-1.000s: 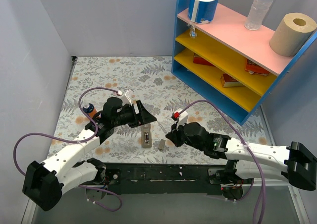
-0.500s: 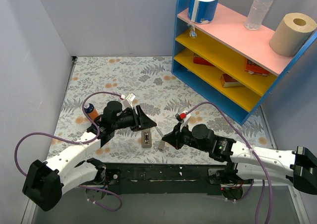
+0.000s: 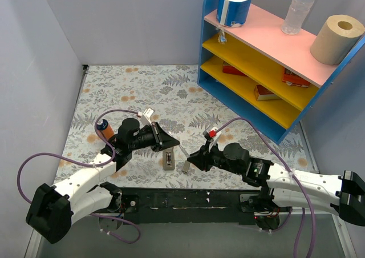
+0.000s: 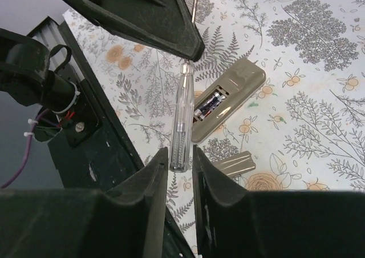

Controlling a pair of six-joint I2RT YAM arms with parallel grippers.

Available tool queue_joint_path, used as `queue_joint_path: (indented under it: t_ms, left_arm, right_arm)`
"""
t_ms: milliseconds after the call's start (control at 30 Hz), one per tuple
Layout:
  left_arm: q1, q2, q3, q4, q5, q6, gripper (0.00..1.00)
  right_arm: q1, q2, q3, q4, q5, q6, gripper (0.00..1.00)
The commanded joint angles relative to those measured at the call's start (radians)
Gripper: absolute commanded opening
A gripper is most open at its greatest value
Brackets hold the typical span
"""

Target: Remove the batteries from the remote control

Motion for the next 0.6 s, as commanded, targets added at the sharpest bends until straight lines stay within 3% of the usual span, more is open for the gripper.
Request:
queue_joint_path:
  t_ms: [0, 67, 167, 200, 300, 567]
  left_arm:
    - [0.0, -0.024, -0.023, 0.014, 0.005, -0.122, 0.0]
    - [0.0, -0.043, -0.034, 0.034, 0.004, -0.175, 0.0]
    - [0.001, -0.076, -0.063, 0.083, 0.007, -0.322, 0.0]
    - [0.0, -0.086, -0.075, 0.121, 0.016, -0.415, 0.0]
    - [0.001, -0.135, -0.112, 0.181, 0.017, -0.526, 0.0]
    - [0.0, -0.206, -0.124, 0.152, -0.032, -0.614, 0.0]
  right_arm:
    - [-0.001, -0.038, -0.003, 0.128, 0.01, -0.157, 0.36]
    - [-0.001, -0.046, -0.017, 0.197, -0.007, -0.278, 0.5]
    - [0.001, -0.048, -0.063, 0.3, -0.102, -0.456, 0.58]
    - [0.002, -0.054, -0.097, 0.417, -0.146, -0.577, 0.59]
    - [0.005, -0.078, -0.209, 0.64, -0.19, -0.703, 0.62]
    - [0.01, -0.089, -0.218, 0.704, -0.168, -0.771, 0.56]
